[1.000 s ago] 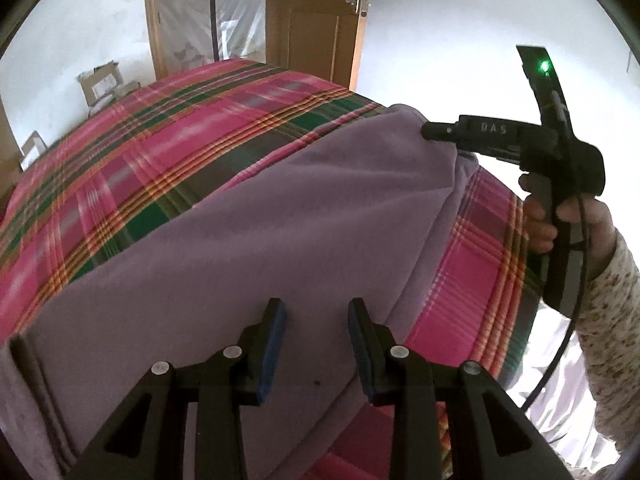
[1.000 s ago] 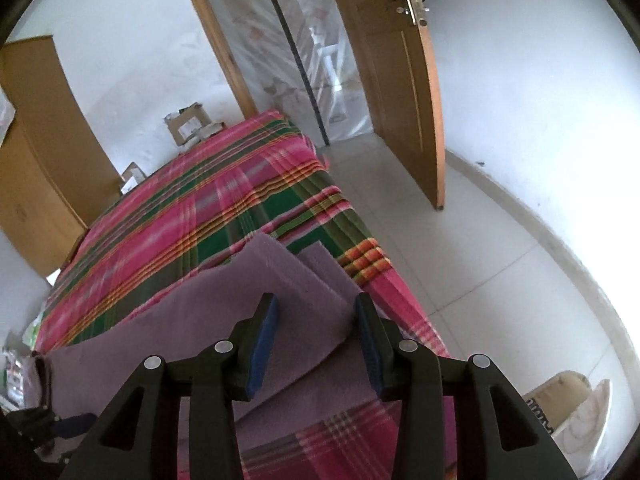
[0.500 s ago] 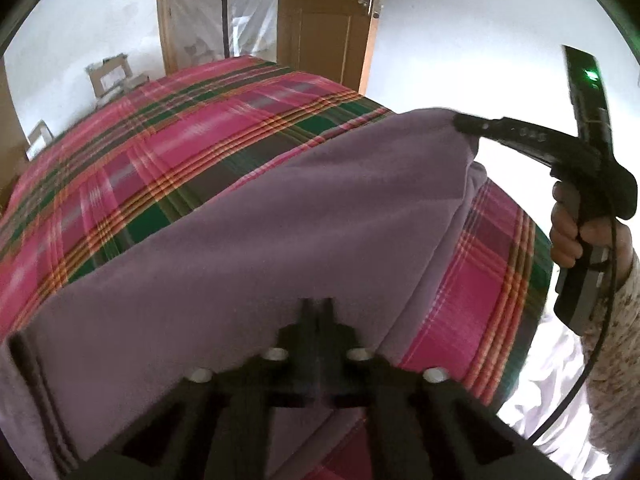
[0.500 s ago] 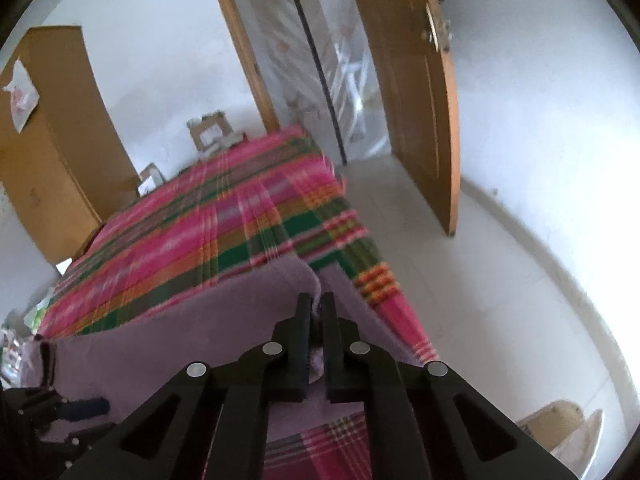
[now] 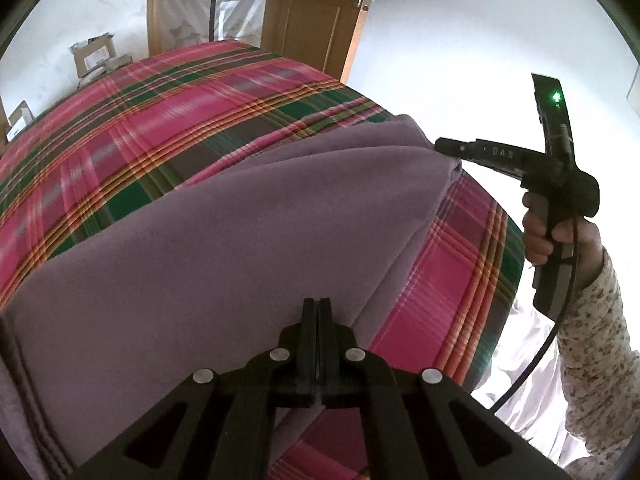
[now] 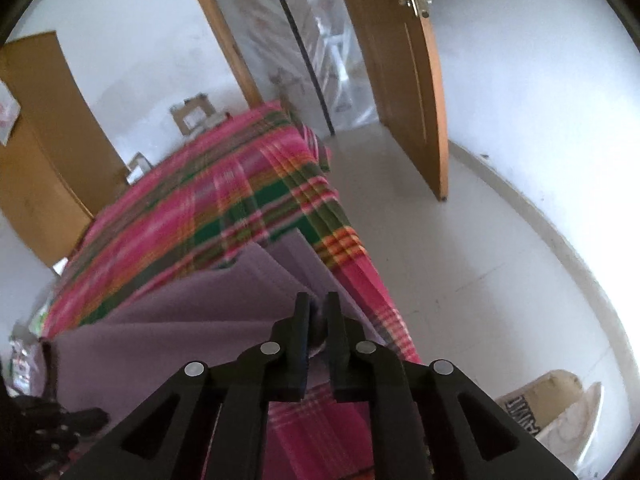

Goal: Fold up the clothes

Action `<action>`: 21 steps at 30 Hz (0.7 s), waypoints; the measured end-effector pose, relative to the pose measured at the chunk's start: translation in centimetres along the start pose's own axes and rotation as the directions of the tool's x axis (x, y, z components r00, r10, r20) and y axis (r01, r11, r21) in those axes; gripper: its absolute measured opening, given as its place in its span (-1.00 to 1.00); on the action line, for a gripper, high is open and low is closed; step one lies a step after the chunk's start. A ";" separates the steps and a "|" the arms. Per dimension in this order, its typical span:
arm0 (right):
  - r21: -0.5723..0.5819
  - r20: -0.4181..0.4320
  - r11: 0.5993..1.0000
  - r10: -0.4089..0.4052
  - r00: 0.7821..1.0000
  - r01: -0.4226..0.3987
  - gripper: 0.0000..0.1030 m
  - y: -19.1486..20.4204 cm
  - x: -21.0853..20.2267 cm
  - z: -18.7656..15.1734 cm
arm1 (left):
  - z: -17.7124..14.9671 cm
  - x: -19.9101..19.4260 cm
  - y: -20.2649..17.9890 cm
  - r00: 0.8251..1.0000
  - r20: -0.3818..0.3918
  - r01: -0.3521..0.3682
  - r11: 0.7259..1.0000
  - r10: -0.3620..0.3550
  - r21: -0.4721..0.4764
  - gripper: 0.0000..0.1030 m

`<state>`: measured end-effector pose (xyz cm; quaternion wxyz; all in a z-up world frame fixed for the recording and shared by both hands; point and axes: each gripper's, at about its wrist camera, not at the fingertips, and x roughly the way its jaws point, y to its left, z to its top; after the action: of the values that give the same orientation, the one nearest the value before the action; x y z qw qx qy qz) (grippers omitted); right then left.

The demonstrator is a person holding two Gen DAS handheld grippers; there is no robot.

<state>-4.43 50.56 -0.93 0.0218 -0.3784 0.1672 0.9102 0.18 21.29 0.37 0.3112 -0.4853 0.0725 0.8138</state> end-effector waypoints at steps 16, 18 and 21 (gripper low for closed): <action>-0.093 -0.131 0.982 0.149 0.980 -0.162 -0.47 3.1 3.2 3.9 | 0.7 0.4 0.7 0.999 -0.016 0.034 0.999 -0.034 -0.034 -0.99; -0.109 -0.159 0.977 0.166 0.973 -0.184 -0.47 3.3 3.3 4.2 | 0.9 0.5 0.7 0.999 -0.016 0.036 0.999 -0.037 -0.038 -0.99; -0.133 -0.203 0.969 0.178 0.963 -0.208 -0.59 3.5 3.6 4.6 | 1.1 0.7 0.9 0.999 -0.020 0.043 0.998 -0.044 -0.044 -0.98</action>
<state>-10.74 48.39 0.61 -0.1122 -0.4456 0.1345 0.8779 -1.41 21.38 0.16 0.3174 -0.5020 0.0475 0.8031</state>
